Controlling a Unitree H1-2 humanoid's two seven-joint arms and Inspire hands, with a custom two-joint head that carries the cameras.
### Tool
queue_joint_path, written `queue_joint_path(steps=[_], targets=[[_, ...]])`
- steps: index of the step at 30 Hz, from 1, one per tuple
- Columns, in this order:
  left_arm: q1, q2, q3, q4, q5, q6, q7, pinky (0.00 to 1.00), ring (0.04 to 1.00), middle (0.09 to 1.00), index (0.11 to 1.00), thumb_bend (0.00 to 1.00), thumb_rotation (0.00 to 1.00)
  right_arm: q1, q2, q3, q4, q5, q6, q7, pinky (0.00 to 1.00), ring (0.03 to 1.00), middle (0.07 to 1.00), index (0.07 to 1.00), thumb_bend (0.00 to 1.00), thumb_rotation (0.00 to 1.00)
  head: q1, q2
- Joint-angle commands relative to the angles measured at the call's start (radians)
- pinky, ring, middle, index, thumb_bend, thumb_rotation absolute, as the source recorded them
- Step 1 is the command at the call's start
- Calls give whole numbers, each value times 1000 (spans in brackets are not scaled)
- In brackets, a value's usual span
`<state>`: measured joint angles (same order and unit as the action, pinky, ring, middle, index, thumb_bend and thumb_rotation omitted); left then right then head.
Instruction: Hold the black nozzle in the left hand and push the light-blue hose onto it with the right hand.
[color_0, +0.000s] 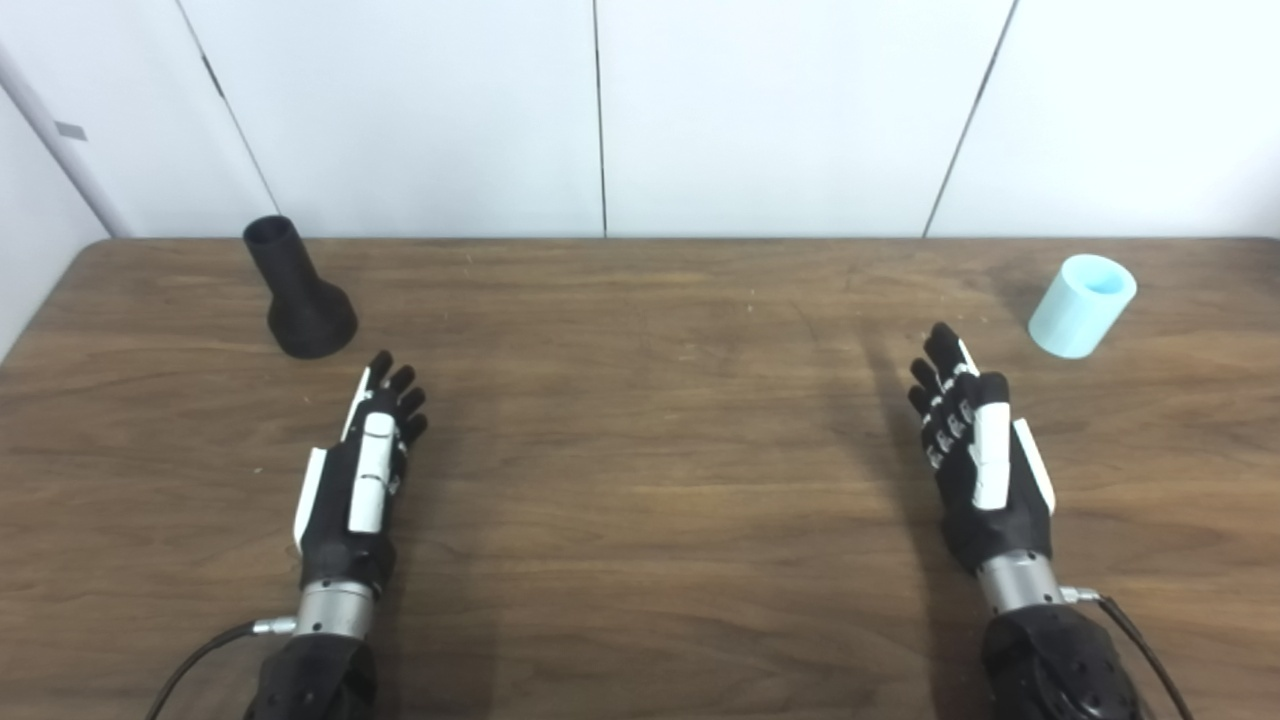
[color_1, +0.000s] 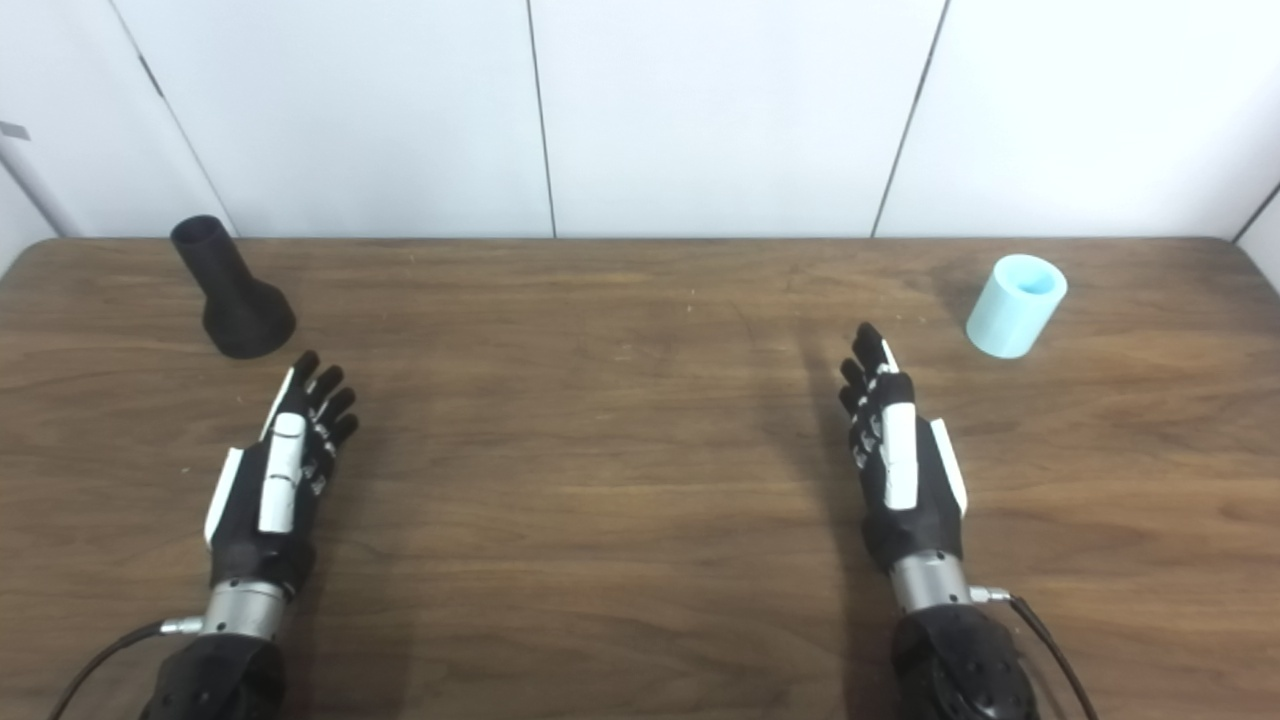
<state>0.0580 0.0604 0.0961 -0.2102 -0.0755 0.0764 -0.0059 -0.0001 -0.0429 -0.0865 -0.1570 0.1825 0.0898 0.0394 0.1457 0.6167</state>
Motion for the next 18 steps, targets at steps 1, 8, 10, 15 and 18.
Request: queue_joint_path(steps=[1, 8, 10, 15, 18], targets=[[-4, -6, -11, 2, 16, -43, 0, 929, 946, 954, 957, 455, 937, -10, -14, -15, -8, 19, -57, 17, 1000, 1000, 1000, 980, 560, 1000, 25, -12], [8, -23, -27, 18, 26, -75, 2, 942, 945, 952, 948, 449, 934, 4, -36, -32, 52, 47, -118, 50, 1000, 982, 979, 960, 604, 1000, 66, -70], [12, -25, -29, 23, 24, -87, -1, 947, 947, 953, 948, 450, 929, 7, -41, -33, 70, 49, -134, 57, 996, 976, 976, 960, 603, 1000, 68, -73], [18, -30, -30, 77, 12, -148, -11, 962, 952, 954, 950, 470, 911, 15, -51, -31, 122, 54, -184, 82, 990, 976, 976, 965, 590, 1000, 108, -148], [17, -35, -33, 102, 17, -168, -10, 961, 953, 952, 949, 476, 907, 15, -57, -32, 147, 52, -207, 88, 997, 978, 978, 964, 584, 1000, 123, -170]])
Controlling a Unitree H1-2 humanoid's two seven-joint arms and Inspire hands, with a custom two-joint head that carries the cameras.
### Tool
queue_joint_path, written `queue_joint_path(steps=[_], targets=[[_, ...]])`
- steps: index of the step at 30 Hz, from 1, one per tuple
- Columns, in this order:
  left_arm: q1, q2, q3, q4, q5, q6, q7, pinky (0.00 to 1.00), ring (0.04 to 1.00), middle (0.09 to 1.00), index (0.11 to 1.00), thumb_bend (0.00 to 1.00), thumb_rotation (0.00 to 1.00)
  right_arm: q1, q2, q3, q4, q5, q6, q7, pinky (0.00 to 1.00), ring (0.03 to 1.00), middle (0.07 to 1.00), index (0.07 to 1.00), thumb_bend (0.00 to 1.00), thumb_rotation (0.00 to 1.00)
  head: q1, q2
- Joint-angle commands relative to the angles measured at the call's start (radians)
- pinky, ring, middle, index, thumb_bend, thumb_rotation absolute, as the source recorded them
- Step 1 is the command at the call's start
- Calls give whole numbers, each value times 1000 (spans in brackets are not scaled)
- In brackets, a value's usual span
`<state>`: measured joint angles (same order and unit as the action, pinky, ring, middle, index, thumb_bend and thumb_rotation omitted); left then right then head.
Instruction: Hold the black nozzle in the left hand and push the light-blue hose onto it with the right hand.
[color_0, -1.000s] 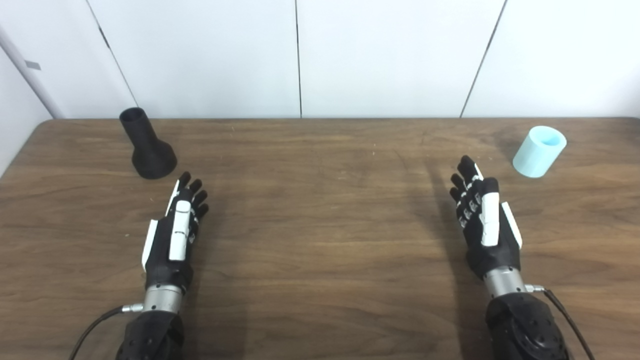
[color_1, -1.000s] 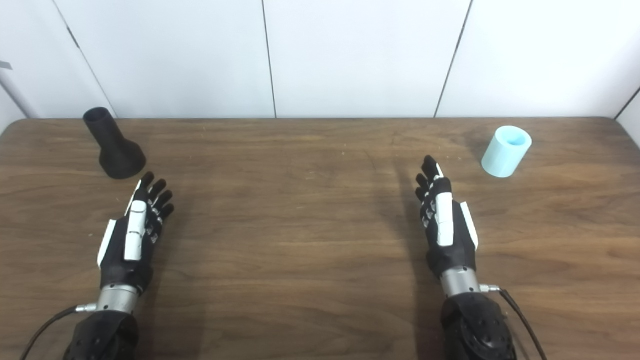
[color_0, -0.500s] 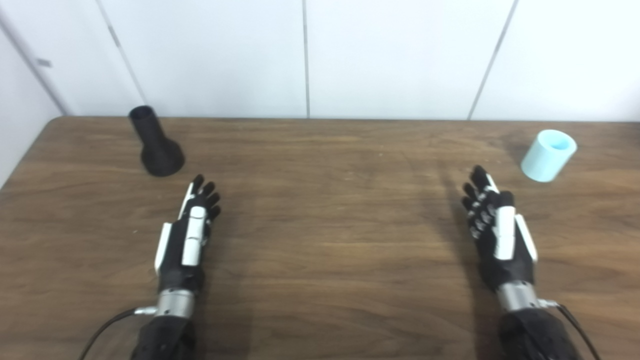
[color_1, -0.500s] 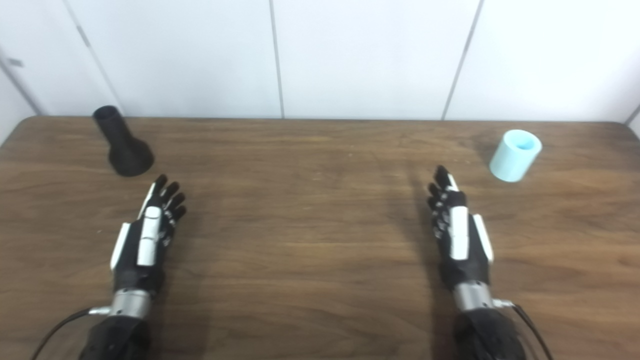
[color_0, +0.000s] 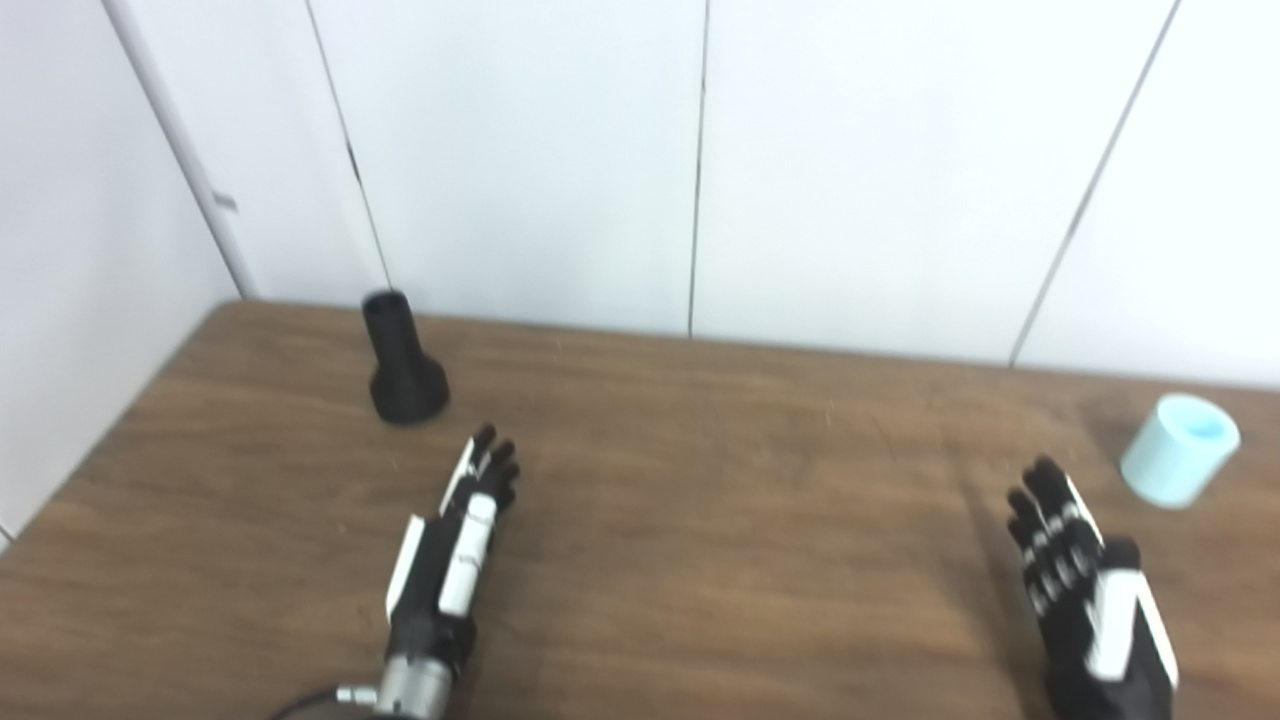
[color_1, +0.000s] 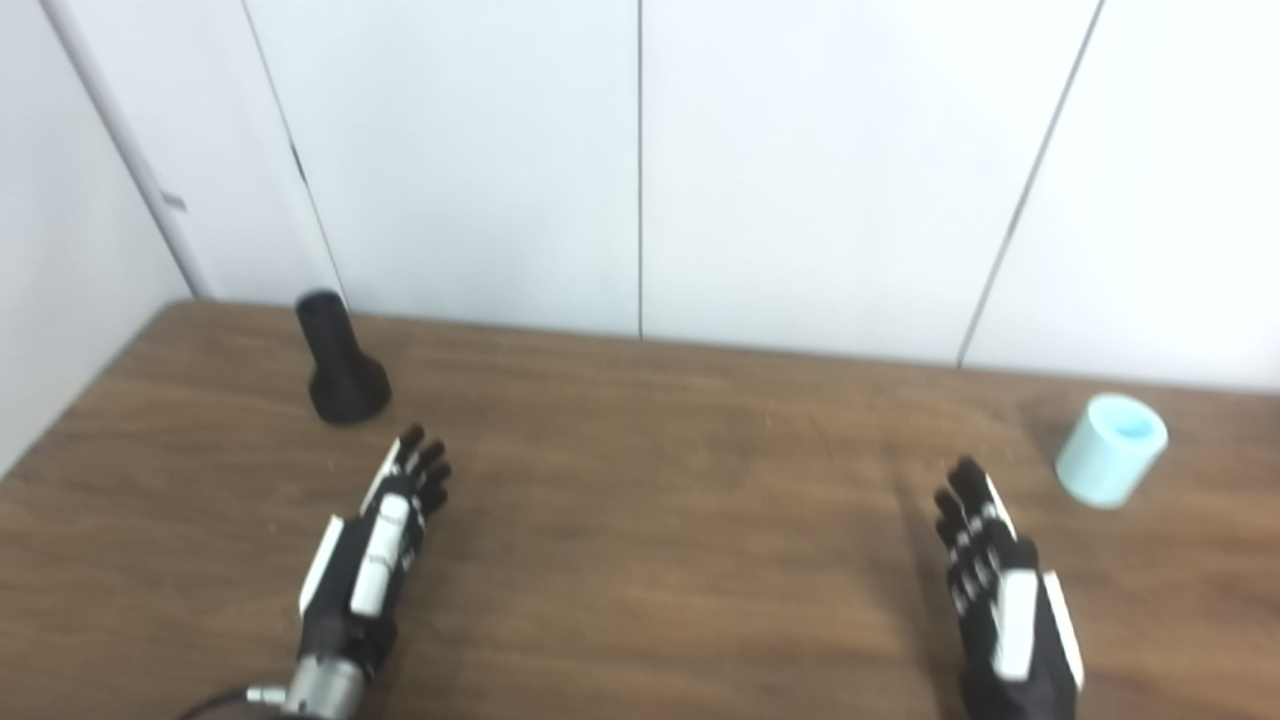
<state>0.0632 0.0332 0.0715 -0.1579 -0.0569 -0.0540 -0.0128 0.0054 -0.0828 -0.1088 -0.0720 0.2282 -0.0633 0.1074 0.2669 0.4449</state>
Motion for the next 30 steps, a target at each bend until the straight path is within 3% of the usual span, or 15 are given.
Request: queue_joint_path(steps=[1, 13, 26, 30], targets=[[11, -9, -9, 56, -1, -43, -2, 961, 952, 950, 948, 477, 906, 10, -19, -11, 70, 6, -61, 22, 998, 978, 978, 964, 583, 1000, 5, -2], [-6, -38, -26, 89, 16, -60, 11, 961, 951, 957, 959, 473, 889, 5, -49, -27, 128, 53, -78, 55, 990, 971, 975, 973, 631, 1000, 97, -21], [-16, -32, -23, 59, 41, -29, 29, 943, 946, 957, 959, 471, 880, 4, -59, -25, 135, 61, -78, 67, 953, 961, 974, 977, 658, 1000, 85, 1], [-19, -28, -21, 29, 61, -1, 42, 929, 937, 945, 961, 479, 789, 1, -58, -27, 139, 65, -84, 72, 955, 960, 970, 972, 653, 1000, 83, 2]])
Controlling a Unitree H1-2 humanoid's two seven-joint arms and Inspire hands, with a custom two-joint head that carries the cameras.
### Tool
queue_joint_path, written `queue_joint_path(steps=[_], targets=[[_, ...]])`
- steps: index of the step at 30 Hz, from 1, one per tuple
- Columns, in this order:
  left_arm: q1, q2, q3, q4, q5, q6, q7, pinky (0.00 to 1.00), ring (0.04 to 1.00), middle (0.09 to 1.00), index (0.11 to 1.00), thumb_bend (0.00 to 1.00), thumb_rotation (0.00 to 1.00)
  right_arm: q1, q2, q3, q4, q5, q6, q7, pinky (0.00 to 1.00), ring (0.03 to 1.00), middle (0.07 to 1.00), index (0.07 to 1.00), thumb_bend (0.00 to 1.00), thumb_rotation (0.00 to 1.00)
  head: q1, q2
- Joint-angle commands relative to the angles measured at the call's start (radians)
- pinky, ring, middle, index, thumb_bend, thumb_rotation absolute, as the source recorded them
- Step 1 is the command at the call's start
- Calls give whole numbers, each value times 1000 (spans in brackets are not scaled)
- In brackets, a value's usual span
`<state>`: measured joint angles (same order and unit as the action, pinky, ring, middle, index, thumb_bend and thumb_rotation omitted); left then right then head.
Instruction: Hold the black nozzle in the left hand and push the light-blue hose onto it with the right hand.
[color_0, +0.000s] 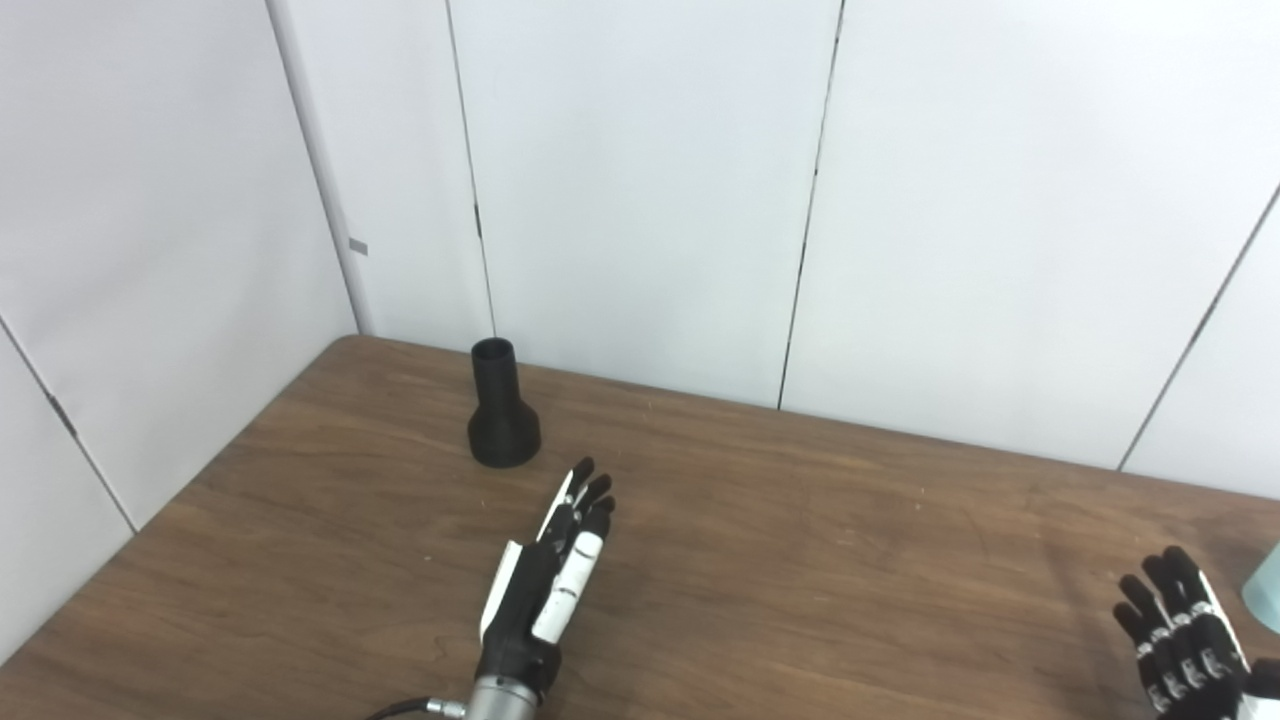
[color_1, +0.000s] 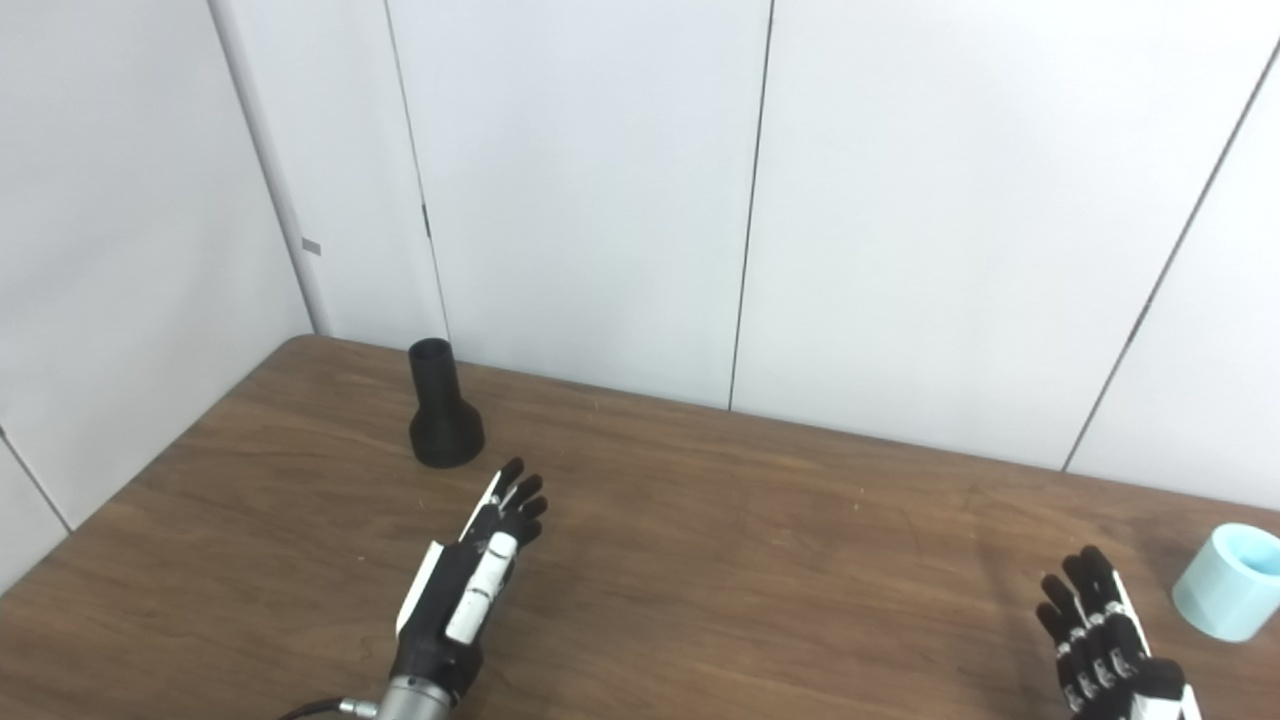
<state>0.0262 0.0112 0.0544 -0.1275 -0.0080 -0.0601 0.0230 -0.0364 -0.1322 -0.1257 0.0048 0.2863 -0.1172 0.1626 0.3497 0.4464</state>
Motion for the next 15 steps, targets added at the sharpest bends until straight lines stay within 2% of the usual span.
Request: queue_joint_path(steps=[1, 8, 10, 15], targets=[[17, -5, -4, -9, 18, 13, 10, 921, 936, 943, 959, 482, 727, 42, -8, -10, 64, 7, -32, 17, 954, 959, 969, 971, 658, 1000, 0, 1], [-5, 12, 20, -76, 92, 52, 55, 890, 905, 912, 934, 569, 466, 40, -5, -8, 66, 4, -36, 14, 953, 957, 967, 969, 673, 1000, 2, -2], [-21, 18, 36, -100, 116, 68, 72, 861, 882, 889, 919, 637, 382, 41, -3, -7, 62, 3, -34, 11, 952, 955, 965, 969, 676, 1000, 2, -2], [-60, 41, 80, -190, 149, 126, 92, 796, 847, 847, 901, 710, 302, 36, 0, -7, 63, 0, -26, 7, 933, 943, 959, 969, 672, 1000, -1, 0]])
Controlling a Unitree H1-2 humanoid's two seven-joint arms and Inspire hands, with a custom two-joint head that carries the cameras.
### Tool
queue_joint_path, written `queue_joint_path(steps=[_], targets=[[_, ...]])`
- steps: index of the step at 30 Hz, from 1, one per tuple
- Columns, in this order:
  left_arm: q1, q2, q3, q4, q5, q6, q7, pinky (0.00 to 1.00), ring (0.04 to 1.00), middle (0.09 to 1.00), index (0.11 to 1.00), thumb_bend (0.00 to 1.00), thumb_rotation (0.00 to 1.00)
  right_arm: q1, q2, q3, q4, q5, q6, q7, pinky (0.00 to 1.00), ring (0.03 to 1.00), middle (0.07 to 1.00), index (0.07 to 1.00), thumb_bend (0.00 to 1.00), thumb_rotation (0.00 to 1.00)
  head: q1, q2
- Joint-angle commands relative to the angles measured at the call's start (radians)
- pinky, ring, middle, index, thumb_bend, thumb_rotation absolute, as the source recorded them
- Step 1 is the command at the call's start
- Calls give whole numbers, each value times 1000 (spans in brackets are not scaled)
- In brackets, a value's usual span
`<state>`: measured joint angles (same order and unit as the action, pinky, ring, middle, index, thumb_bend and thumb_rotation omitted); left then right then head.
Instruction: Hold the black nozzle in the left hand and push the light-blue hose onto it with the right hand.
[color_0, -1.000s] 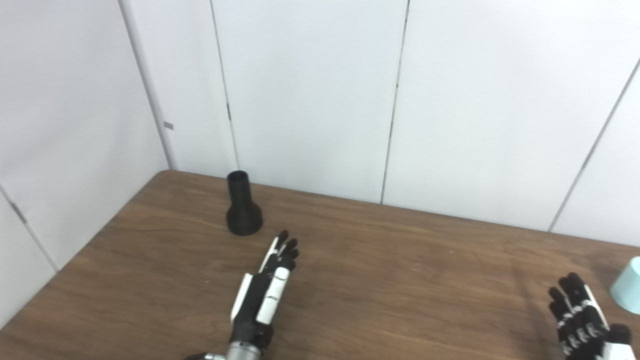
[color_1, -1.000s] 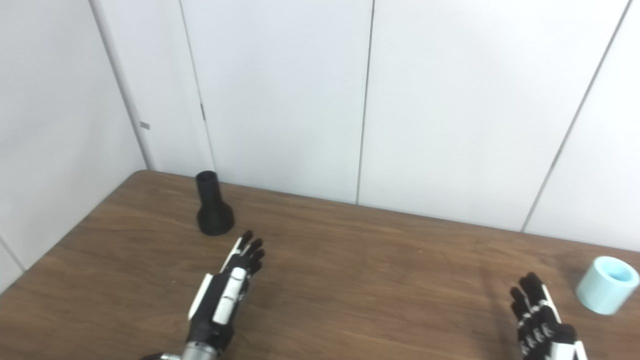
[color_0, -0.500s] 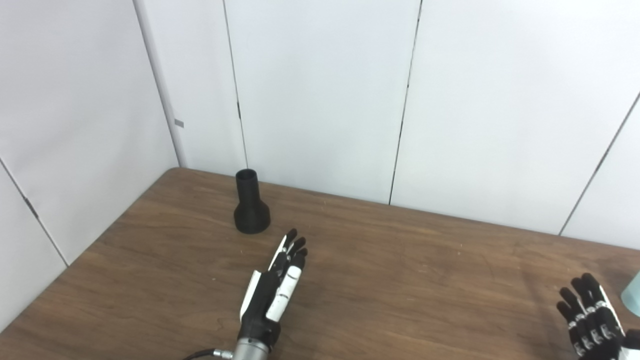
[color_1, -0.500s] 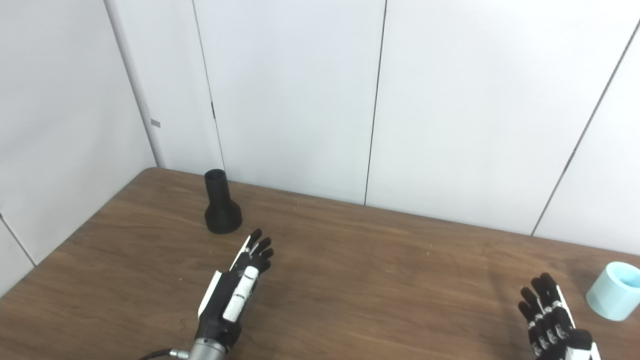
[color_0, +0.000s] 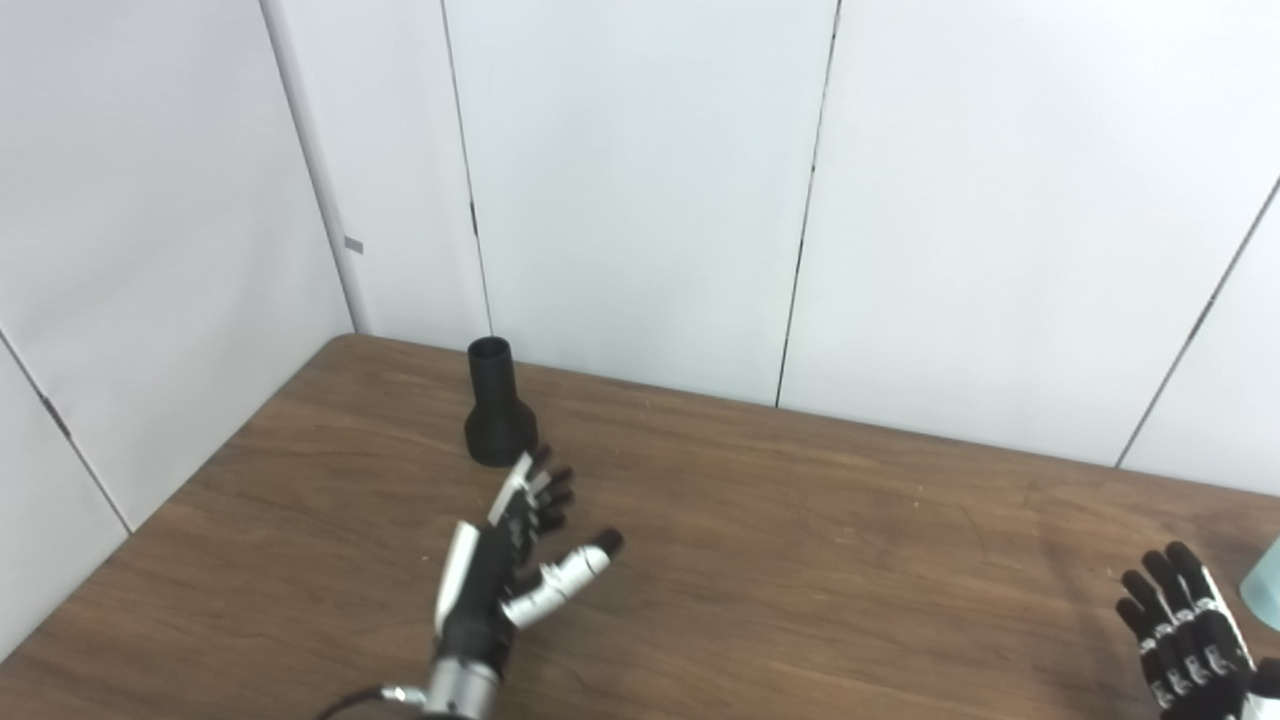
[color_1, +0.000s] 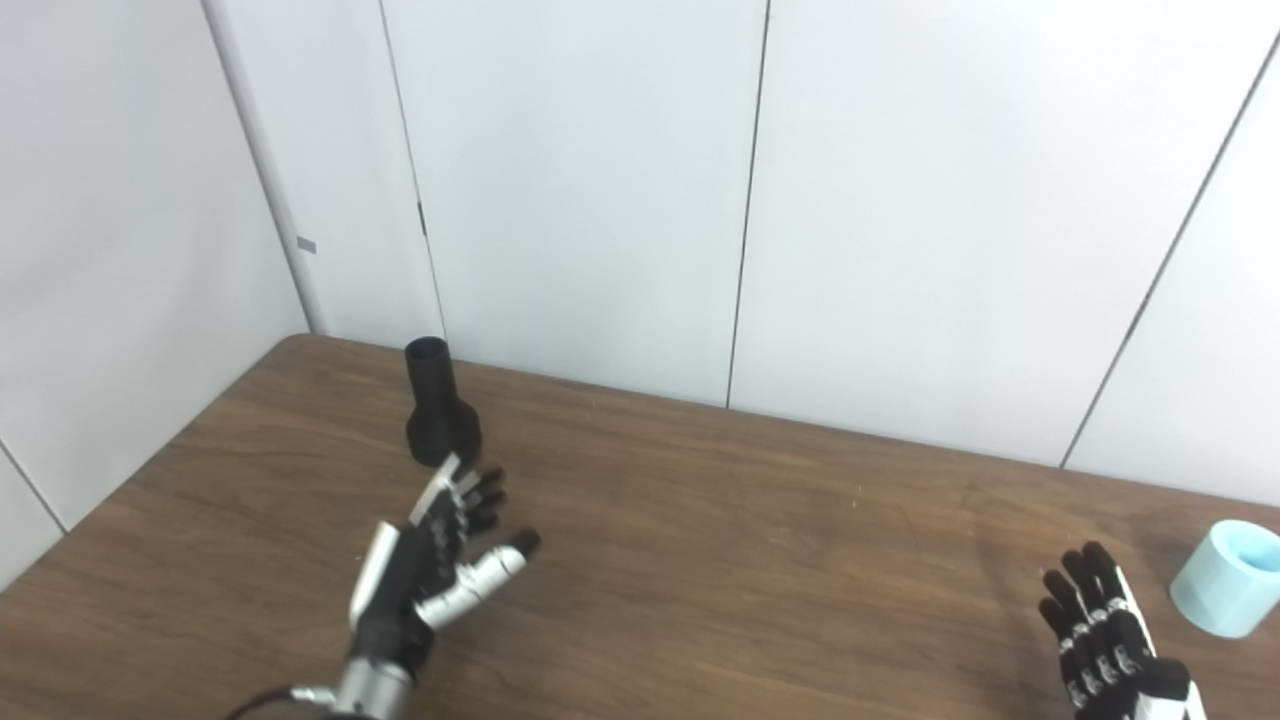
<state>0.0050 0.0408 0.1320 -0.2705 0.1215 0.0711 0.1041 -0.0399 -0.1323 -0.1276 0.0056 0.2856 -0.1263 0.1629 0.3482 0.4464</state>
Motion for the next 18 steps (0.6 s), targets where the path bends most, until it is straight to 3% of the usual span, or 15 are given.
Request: queue_joint_path(steps=[1, 5, 18], targets=[[-45, 18, 9, -59, 20, 4, 10, 775, 850, 848, 901, 717, 293, 38, 1, -4, 61, -1, -15, 6, 927, 941, 959, 969, 671, 1000, -1, 0], [-64, 44, 23, -80, 33, 22, 12, 759, 857, 855, 902, 737, 309, 34, 2, -3, 70, -5, -16, 3, 910, 933, 956, 969, 671, 1000, -2, 1], [-119, 134, 86, -93, 44, 81, 13, 849, 884, 883, 907, 750, 326, 25, 11, 2, 77, -24, -19, -8, 908, 935, 955, 964, 664, 1000, 1, 6]])
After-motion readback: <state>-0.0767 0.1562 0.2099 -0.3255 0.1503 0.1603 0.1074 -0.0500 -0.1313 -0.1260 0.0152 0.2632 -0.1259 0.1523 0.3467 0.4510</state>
